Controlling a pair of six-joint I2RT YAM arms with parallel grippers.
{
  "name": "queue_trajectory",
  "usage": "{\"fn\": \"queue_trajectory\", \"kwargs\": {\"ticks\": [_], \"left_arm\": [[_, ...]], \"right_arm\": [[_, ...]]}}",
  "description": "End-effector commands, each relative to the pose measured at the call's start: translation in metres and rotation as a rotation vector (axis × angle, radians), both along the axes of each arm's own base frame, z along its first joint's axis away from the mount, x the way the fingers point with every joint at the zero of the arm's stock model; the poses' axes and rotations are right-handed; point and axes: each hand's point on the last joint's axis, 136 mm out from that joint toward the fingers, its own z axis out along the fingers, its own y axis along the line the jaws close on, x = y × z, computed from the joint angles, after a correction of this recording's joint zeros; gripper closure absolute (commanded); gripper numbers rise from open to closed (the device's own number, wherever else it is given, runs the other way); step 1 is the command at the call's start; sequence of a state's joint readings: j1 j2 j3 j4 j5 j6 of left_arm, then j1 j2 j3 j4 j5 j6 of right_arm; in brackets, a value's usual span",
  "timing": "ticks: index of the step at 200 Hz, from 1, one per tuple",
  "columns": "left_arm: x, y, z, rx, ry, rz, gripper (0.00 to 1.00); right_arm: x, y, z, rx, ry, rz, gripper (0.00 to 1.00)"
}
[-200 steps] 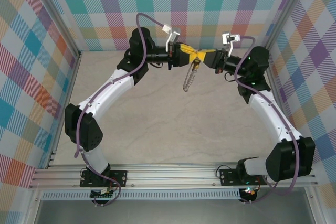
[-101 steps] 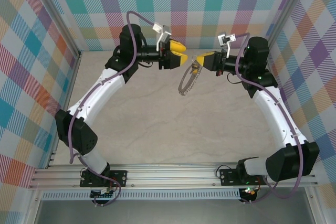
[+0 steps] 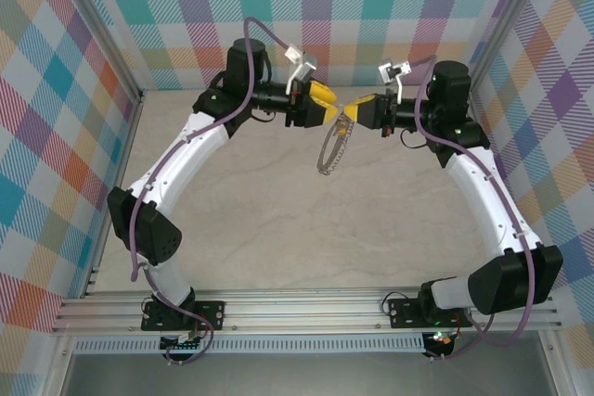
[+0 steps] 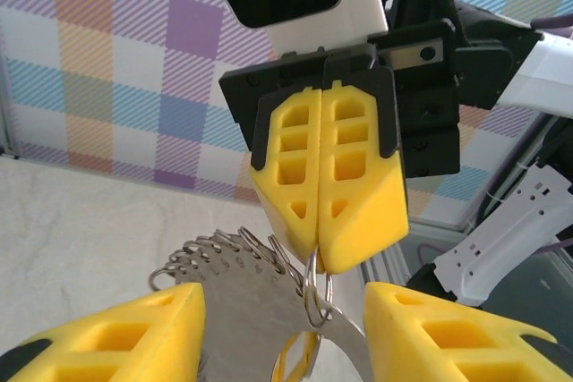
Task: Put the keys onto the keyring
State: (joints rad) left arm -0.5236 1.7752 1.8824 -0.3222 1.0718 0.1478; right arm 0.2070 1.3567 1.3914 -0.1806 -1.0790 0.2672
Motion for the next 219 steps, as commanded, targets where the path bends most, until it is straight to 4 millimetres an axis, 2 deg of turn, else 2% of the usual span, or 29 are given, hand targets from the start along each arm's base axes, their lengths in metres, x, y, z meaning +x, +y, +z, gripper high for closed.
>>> {"fn": "queue_trajectory", "kwargs": {"ticks": [1,97,150,189,201,219], "left_arm": [[-0.0103,-0.0047,0.0061,-0.004,-0.015,-0.049,0.52],[-0.0131,-0.0075,0.0061,-0.004,-0.020,-0.062,0.55],[-0.0141,-0.0080,0.0061,-0.006,-0.017,-0.071,0.73],[-0.0147,-0.0086,0.0060,-0.007,-0.015,-0.077,0.75],[-0.0150,-0.0089,0.0056,-0.008,-0.015,-0.081,0.82],[-0.0171,-0.0093,0.0067,-0.011,-0.016,-0.094,0.98]], "right_arm": [[-0.0120,0.0035,0.0157,0.007,-0.071,0.057,1.00],[-0.0113,0.0049,0.0123,-0.001,-0.070,0.058,1.00],[-0.0112,0.0059,0.0119,-0.002,-0.069,0.061,1.00],[-0.0120,0.0068,0.0104,-0.007,-0.067,0.065,1.00],[-0.0116,0.0069,0.0102,-0.008,-0.068,0.065,1.00],[-0.0120,0.0072,0.0114,-0.007,-0.071,0.065,1.00]]}}
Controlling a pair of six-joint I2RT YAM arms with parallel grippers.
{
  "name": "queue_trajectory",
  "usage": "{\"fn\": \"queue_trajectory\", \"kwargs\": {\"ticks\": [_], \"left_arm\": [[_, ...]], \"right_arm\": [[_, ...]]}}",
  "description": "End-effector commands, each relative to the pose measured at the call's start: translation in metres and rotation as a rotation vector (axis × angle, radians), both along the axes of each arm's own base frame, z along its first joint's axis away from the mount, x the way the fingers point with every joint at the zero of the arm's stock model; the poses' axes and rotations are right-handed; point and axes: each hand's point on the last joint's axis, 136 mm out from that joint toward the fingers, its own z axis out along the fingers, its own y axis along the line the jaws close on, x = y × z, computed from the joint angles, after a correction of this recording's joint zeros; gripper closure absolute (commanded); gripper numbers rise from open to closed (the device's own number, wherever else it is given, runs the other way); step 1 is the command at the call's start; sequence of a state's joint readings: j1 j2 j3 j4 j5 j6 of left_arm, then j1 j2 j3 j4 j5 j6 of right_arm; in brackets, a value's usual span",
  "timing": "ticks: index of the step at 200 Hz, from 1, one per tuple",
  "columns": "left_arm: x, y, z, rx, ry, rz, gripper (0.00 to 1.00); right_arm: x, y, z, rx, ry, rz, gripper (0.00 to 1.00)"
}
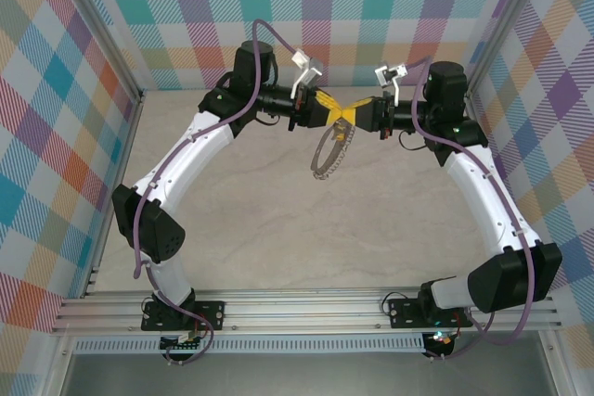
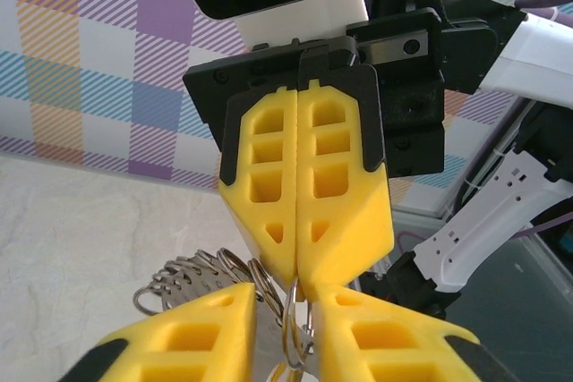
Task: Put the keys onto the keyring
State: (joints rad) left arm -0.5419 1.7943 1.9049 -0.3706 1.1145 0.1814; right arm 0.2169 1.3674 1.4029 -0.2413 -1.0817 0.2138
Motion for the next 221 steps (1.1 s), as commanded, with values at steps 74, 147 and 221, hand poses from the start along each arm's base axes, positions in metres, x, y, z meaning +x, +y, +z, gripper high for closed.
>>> {"fn": "queue_trajectory", "kwargs": {"ticks": [74,147,221], "left_arm": [[0.006,-0.009,0.019,-0.099,-0.037,0.026,1.00],[0.009,-0.006,0.041,-0.233,-0.040,0.075,1.00],[0.007,-0.007,0.049,-0.281,-0.024,0.050,1.00]], "right_arm": [[-0.004,-0.014,0.041,0.052,-0.118,-0.127,0.64],[-0.002,-0.040,0.008,0.094,-0.100,-0.292,0.55],[0.007,-0.032,-0.015,0.114,-0.084,-0.223,0.51]]}}
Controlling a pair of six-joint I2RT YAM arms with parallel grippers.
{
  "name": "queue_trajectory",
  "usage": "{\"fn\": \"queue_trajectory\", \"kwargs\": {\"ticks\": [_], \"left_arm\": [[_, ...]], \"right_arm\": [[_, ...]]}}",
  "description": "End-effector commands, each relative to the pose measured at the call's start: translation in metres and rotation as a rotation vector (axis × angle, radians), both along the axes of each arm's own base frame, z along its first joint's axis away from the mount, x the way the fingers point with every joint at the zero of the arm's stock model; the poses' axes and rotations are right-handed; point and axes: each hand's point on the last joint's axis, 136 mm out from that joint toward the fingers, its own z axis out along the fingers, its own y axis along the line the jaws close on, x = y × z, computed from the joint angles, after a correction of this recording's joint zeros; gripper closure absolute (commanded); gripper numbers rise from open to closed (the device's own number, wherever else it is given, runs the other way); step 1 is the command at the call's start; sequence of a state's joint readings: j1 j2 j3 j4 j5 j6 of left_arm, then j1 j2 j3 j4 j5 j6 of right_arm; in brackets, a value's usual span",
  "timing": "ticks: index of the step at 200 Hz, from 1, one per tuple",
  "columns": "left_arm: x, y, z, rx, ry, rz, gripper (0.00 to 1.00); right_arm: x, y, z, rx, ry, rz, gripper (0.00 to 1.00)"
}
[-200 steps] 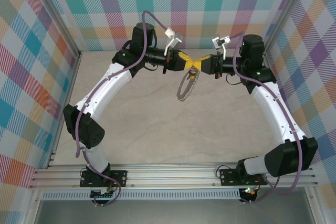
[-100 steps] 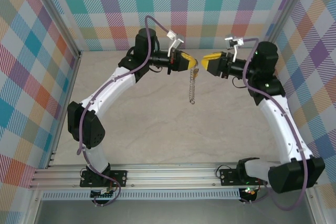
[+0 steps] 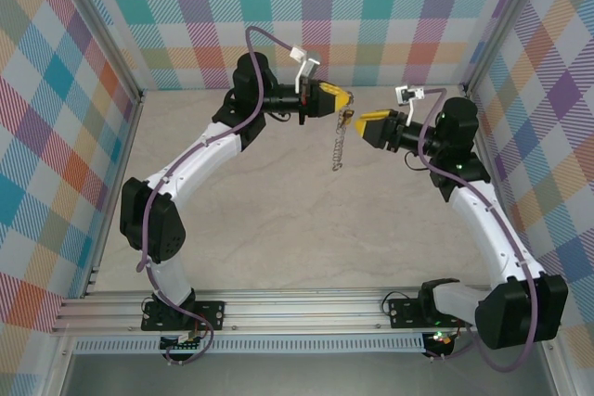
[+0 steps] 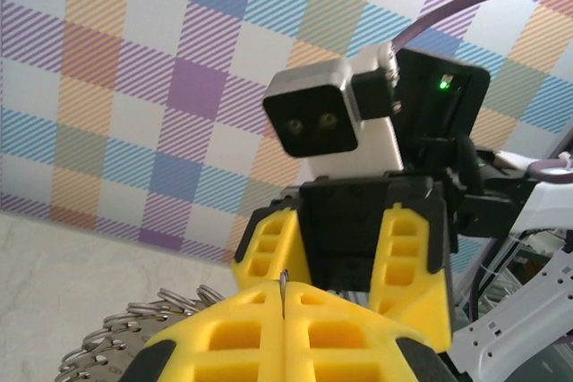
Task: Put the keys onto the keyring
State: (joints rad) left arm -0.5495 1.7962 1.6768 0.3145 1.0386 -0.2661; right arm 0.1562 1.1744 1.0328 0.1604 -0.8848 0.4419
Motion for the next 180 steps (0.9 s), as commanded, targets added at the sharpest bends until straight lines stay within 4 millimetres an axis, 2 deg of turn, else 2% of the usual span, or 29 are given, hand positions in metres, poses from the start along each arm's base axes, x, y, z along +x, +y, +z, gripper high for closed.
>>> {"fn": "queue_trajectory", "kwargs": {"ticks": [1,70,101,132,180], "left_arm": [[-0.022,0.008,0.037,-0.076,-0.085,-0.031,1.00],[-0.022,0.005,0.040,-0.101,-0.075,-0.038,1.00],[-0.021,0.005,0.042,-0.117,-0.064,-0.038,1.00],[-0.019,0.004,0.042,-0.124,-0.055,-0.031,1.00],[-0.017,0.004,0.042,-0.129,-0.054,-0.022,1.00]], "right_arm": [[-0.004,0.004,0.016,0.031,-0.083,0.048,0.51],[-0.001,0.018,0.015,0.066,-0.079,0.113,0.51],[0.001,0.026,0.016,0.075,-0.086,0.129,0.56],[0.000,0.033,0.017,0.079,-0.087,0.148,0.66],[-0.001,0.035,0.016,0.086,-0.082,0.155,0.90]]}}
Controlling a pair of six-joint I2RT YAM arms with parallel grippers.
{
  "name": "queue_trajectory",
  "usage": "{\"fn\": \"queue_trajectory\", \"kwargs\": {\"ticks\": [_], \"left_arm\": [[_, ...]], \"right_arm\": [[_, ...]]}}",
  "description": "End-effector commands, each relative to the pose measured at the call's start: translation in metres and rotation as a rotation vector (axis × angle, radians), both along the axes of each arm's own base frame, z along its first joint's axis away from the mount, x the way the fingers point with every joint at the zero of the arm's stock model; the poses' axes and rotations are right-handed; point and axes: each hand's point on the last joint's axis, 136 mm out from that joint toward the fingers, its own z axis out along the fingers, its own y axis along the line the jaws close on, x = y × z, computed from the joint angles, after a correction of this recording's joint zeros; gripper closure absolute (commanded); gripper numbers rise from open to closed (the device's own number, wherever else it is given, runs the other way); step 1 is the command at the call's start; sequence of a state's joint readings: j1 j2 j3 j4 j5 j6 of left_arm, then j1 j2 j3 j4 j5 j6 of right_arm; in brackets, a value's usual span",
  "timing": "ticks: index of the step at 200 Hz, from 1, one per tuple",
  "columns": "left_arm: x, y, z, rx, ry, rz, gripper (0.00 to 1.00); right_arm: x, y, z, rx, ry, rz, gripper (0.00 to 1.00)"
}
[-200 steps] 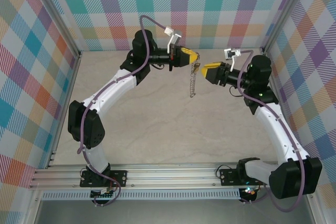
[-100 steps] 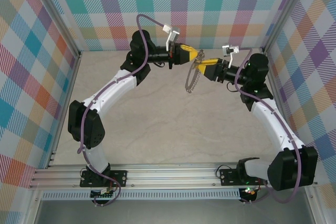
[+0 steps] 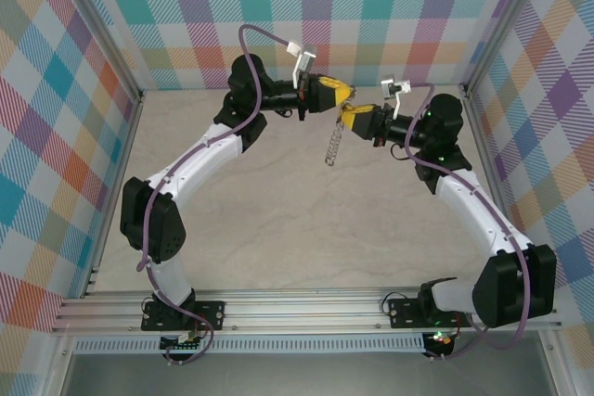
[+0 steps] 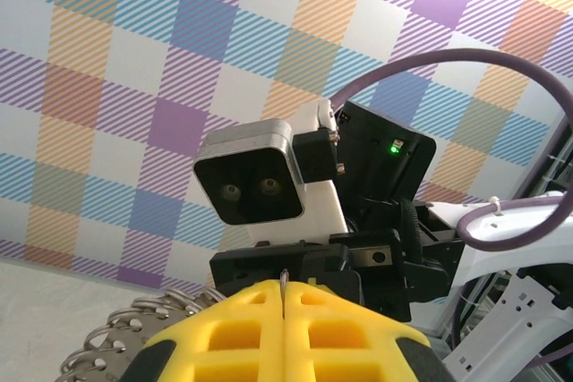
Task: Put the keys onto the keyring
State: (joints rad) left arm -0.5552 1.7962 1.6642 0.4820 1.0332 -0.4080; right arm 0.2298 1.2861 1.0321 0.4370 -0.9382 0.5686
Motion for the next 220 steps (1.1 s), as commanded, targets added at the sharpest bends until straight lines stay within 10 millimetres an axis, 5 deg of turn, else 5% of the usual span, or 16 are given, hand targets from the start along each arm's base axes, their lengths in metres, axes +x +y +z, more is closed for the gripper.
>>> {"fn": "queue_trajectory", "kwargs": {"ticks": [1,28,220], "left_arm": [[-0.012,0.004,0.021,-0.051,-0.064,-0.005,1.00],[-0.010,0.004,0.021,-0.054,-0.061,0.006,1.00],[-0.001,0.006,0.012,-0.020,-0.068,0.081,1.00]], "right_arm": [[-0.005,0.003,0.007,0.012,-0.039,0.026,0.91],[-0.005,0.002,0.006,0.005,-0.029,0.013,1.00],[-0.009,-0.014,0.003,-0.164,0.104,-0.117,1.00]]}}
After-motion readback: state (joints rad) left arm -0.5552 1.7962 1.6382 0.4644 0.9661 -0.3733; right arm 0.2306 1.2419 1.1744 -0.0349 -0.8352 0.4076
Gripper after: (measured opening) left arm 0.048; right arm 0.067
